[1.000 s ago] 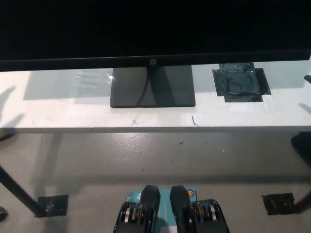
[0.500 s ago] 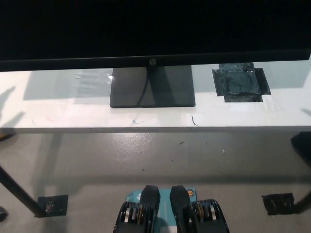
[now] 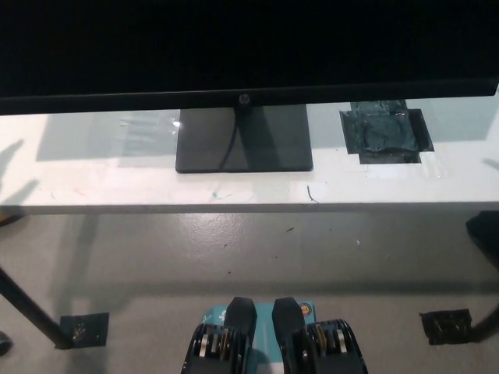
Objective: The monitor is placed at the center of the table and the robot uses both its hand to grab the left and right sides of the monitor to tilt the angle of the monitor downwards
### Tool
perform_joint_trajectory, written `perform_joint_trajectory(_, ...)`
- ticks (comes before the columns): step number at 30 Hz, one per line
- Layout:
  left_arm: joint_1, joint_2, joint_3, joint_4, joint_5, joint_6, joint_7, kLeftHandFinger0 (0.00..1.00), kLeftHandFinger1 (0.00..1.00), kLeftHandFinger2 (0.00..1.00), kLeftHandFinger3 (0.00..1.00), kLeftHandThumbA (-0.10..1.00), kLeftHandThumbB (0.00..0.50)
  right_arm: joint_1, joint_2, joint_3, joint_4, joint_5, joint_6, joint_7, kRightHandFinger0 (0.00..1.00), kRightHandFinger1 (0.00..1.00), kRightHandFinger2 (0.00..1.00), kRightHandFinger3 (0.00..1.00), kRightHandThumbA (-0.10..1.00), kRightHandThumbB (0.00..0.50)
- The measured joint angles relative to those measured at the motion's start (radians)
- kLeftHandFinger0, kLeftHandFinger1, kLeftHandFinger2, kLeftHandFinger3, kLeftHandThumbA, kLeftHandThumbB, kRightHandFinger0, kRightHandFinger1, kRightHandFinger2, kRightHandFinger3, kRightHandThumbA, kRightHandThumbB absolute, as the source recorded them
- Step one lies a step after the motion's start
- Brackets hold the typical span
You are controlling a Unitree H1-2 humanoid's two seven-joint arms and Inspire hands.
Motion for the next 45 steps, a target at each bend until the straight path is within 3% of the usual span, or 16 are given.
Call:
perform_joint_trajectory(3,0.0,0.0,0.0,-0.001,0.0,0.0,-0.002,1.0,1.0,1.0,1.0,1.0,0.375,-0.041,-0.002,0.02,0.103,-0.019,-0.008,0.006,1.0,1.0,1.0,1.0,1.0,0.309)
perform_joint_trajectory(7,0.0,0.0,0.0,-0.003,0.0,0.0,-0.005,1.0,1.0,1.0,1.0,1.0,0.374,-0.085,-0.002,0.044,0.223,-0.05,-0.021,0.013,1.0,1.0,1.0,1.0,1.0,0.297)
perform_joint_trajectory(8,0.0,0.0,0.0,-0.003,0.0,0.0,-0.005,1.0,1.0,1.0,1.0,1.0,0.367,-0.088,-0.002,0.046,0.232,-0.053,-0.023,0.014,1.0,1.0,1.0,1.0,1.0,0.332)
perform_joint_trajectory(13,0.0,0.0,0.0,-0.003,0.0,-0.005,-0.01,1.0,1.0,1.0,1.0,1.0,0.377,-0.126,-0.001,0.081,0.324,-0.092,-0.046,0.014,1.0,1.0,1.0,1.0,1.0,0.339)
perform_joint_trajectory(16,0.0,0.0,0.0,-0.004,0.0,-0.006,-0.016,1.0,1.0,1.0,1.0,1.0,0.355,-0.142,-0.001,0.093,0.348,-0.108,-0.053,0.013,1.0,1.0,1.0,1.0,1.0,0.324)
perform_joint_trajectory(18,0.0,0.0,-0.001,-0.004,0.0,-0.007,-0.018,1.0,1.0,1.0,1.0,1.0,0.37,-0.149,0.0,0.098,0.353,-0.121,-0.055,0.014,1.0,1.0,1.0,1.0,1.0,0.351)
perform_joint_trajectory(23,0.0,0.0,-0.006,-0.006,0.0,-0.006,-0.026,1.0,1.0,1.0,1.0,1.0,0.403,-0.159,-0.001,0.1,0.342,-0.136,-0.056,0.019,1.0,1.0,1.0,1.0,1.0,0.32)
perform_joint_trajectory(33,-0.002,0.0,-0.02,-0.024,0.003,-0.004,-0.043,1.0,1.0,1.0,1.0,1.0,0.473,-0.163,-0.014,0.077,0.142,-0.135,-0.031,0.048,1.0,1.0,1.0,1.0,1.0,0.36)
perform_joint_trajectory(36,-0.002,0.001,-0.022,-0.027,0.005,-0.001,-0.045,1.0,1.0,1.0,1.0,1.0,0.468,-0.165,-0.022,0.066,0.08,-0.126,-0.002,0.059,1.0,1.0,1.0,1.0,0.91,0.351)
perform_joint_trajectory(39,-0.002,0.003,-0.027,-0.033,0.013,0.005,-0.046,1.0,1.0,1.0,1.0,1.0,0.483,-0.165,-0.024,0.058,0.02,-0.118,0.037,0.068,1.0,1.0,1.0,1.0,0.89,0.375)
perform_joint_trajectory(45,-0.008,0.003,-0.037,-0.04,0.03,0.017,-0.045,1.0,1.0,1.0,1.0,1.0,0.409,-0.167,-0.025,0.062,0.019,-0.121,0.068,0.075,1.0,1.0,1.0,1.0,0.91,0.389)
